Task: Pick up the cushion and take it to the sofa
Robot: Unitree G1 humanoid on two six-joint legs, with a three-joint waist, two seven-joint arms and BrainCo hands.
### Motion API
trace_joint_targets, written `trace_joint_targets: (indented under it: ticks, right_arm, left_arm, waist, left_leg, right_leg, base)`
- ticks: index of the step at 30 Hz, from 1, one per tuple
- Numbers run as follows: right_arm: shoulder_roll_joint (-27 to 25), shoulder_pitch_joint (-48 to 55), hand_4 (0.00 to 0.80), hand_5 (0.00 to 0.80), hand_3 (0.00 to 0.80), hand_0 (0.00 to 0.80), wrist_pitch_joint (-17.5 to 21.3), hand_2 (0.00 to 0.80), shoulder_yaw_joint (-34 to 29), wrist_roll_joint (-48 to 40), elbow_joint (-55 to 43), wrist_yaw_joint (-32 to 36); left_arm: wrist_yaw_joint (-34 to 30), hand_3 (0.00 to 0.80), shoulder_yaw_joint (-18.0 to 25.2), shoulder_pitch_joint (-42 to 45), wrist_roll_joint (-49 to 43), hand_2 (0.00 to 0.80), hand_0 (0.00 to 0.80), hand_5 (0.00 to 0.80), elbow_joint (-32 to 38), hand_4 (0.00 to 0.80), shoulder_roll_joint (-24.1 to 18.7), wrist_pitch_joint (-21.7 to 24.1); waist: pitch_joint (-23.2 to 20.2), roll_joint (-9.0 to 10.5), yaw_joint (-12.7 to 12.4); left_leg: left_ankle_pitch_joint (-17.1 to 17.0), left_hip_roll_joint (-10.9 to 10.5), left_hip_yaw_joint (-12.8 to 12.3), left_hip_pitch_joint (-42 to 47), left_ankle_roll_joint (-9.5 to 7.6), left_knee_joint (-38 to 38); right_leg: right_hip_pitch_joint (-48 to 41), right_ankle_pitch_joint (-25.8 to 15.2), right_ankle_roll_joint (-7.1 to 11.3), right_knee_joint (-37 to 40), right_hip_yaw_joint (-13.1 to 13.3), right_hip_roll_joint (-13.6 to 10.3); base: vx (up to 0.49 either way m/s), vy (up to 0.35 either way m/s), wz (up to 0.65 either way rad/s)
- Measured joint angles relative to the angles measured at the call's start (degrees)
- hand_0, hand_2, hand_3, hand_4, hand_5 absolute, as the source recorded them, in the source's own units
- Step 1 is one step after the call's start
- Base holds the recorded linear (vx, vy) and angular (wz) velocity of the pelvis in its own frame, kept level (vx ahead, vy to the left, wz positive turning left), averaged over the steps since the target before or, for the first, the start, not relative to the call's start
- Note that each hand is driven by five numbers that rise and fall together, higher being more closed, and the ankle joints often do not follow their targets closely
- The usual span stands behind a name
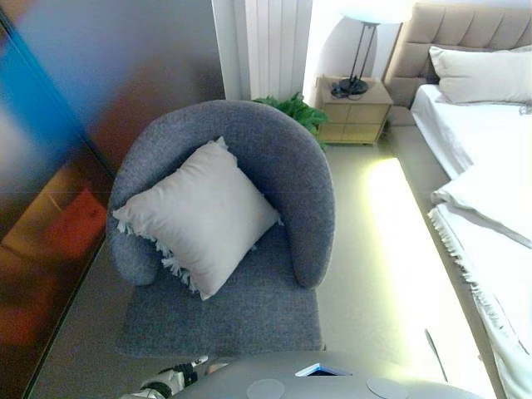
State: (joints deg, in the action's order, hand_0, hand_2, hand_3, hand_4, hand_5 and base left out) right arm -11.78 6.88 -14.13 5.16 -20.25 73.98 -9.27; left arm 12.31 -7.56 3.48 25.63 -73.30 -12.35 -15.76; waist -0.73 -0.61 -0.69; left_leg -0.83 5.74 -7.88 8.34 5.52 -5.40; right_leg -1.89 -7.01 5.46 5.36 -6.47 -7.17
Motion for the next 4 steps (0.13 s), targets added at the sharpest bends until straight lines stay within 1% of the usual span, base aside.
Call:
trace_joint_targets:
  ticks: [4]
  right_arm:
    - [-0.01,0.10,0.000,0.000,0.000,0.000,0.90,0.000,0.25,1.60,0.05,0.01]
  left_arm:
    - [-0.17,0.000,0.00,-0.02,0.14,0.000,0.000,0.000,0.00,0.000,0.00,-0.18]
  waist:
    - [0.04,-0.09,0.02]
  left_leg:
    - [0.00,0.00,-0.05,-0.04,0.00,-0.01]
  right_leg:
    - [0.09,0.00,0.00,-0.01,0.01,-0.03]
  base:
    - [-0.027,-0.012,0.00]
